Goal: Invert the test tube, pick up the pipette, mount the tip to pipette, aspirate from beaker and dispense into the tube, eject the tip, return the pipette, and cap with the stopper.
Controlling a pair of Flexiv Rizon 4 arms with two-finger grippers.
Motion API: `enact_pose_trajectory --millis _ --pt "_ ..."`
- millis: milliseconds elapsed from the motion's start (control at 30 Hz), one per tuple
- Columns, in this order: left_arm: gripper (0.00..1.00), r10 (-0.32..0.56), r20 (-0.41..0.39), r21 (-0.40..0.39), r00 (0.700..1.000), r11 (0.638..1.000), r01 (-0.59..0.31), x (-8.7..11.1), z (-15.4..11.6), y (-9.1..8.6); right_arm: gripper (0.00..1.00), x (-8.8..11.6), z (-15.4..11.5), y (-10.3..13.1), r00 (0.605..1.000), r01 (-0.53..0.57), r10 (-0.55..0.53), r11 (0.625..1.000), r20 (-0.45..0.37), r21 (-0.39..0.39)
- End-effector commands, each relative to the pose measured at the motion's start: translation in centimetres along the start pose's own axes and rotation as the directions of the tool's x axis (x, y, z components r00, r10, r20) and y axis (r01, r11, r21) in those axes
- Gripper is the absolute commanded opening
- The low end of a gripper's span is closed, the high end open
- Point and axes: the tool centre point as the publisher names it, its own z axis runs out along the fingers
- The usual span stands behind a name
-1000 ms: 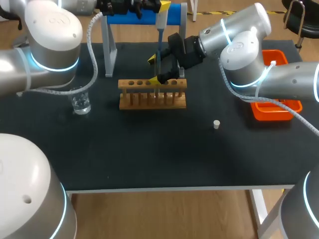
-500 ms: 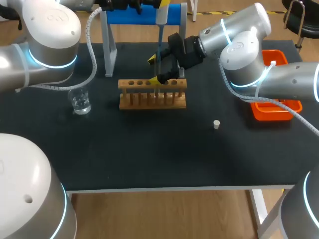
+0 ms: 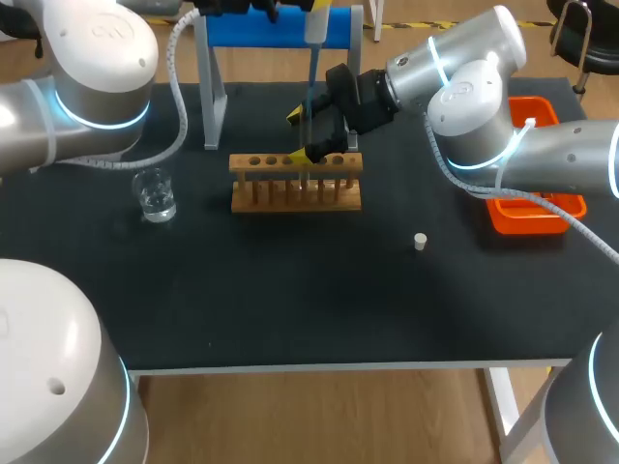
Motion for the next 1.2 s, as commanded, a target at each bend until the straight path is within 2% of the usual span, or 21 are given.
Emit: enact_pose_trajectory --millis 33,300,533,800,1200 --pt "0.00 0.004 -0.003 0.002 1.000 1.000 -0.004 0.1 -0.3 -0.5 1.00 0.0 -0.1 0.0 1.000 0.000 0.000 1.000 -0.001 0.001" --pt "0.00 0.020 0.016 -0.005 1.000 1.000 -0.019 0.5 -1.2 -1.5 1.00 0.0 -0.1 0.0 1.000 0.000 0.000 1.000 -0.001 0.001" --pt "0.00 0.020 0.052 -0.017 0.998 1.000 -0.019 1.2 -3.0 -1.2 1.00 0.0 -0.1 0.0 1.000 0.000 0.000 1.000 -0.001 0.001" --pt "0.00 -0.001 0.108 -0.046 0.994 0.999 0.006 2.6 -5.9 0.5 1.00 0.0 -0.1 0.0 1.000 0.000 0.000 1.000 -0.001 0.001" --pt "0.00 -0.051 0.159 -0.017 0.986 0.998 0.054 6.7 -8.6 4.7 1.00 0.0 -0.1 0.0 1.000 0.000 0.000 1.000 -0.001 0.001"
